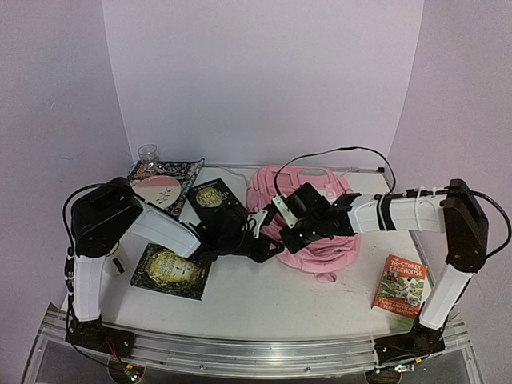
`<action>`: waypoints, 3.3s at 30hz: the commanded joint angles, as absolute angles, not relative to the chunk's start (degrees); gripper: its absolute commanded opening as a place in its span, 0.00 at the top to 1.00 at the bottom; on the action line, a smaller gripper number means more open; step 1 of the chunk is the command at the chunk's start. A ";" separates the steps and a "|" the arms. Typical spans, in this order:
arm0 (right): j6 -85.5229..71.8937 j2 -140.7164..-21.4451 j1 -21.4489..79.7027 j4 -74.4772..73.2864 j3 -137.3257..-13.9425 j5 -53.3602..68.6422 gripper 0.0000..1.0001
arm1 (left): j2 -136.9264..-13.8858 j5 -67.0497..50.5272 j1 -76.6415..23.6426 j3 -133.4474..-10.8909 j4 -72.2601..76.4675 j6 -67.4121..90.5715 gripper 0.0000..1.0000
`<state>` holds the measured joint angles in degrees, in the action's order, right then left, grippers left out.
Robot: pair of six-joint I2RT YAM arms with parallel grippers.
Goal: Pack the student bag
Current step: Unzip the largest pocket of the student bag, then pick up the largest pocket of the bag from the student bag.
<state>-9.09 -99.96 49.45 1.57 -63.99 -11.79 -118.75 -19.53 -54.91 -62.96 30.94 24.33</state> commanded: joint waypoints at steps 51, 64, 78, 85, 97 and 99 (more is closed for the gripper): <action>-54.68 -105.84 63.95 8.35 -59.72 -31.91 0.47 | -117.06 -24.04 -45.33 -58.26 36.87 56.50 0.16; -65.44 -111.85 61.49 2.02 -64.26 -37.62 0.53 | -125.27 -25.97 -45.18 -62.22 36.87 58.45 0.35; -72.67 -112.63 61.03 -2.25 -63.68 -41.13 0.87 | -125.34 -26.16 -45.18 -62.02 36.96 58.81 0.56; -70.18 -110.97 61.07 -2.35 -63.00 -38.78 1.00 | -125.43 -26.95 -45.21 -62.51 36.97 59.62 0.53; -57.29 -102.70 61.69 5.67 -58.69 -30.52 1.00 | -125.45 -29.74 -46.17 -64.97 37.00 66.24 0.30; -55.31 -102.20 61.71 7.35 -58.29 -28.32 1.00 | -126.17 -29.82 -46.34 -65.52 36.98 67.27 0.30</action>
<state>-61.62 -105.40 61.69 4.19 -59.52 -32.23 -124.97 -28.51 -45.38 -62.72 37.43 64.12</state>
